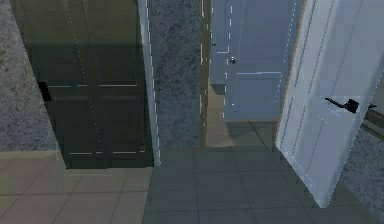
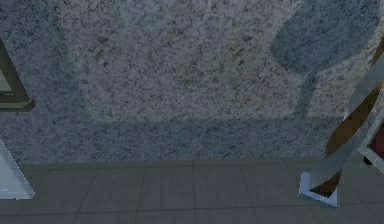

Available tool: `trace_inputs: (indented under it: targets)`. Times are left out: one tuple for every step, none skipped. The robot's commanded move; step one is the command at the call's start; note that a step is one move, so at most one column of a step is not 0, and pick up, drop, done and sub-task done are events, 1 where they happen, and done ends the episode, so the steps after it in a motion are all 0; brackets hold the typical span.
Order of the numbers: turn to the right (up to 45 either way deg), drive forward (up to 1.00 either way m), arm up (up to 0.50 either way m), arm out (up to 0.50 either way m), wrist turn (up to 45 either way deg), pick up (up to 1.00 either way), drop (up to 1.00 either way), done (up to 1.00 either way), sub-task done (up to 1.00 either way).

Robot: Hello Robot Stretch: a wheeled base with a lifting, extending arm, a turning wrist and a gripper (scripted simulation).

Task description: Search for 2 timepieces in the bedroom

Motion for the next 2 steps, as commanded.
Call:
trace_inputs:
  targets:
    - [-45.0, 0.0, 0.0, 0.0, 0.0, 0.0, 0.0, 0.0, 0.0]
    - [45.0, 0.0, 0.0, 0.0, 0.0, 0.0, 0.0, 0.0, 0.0]
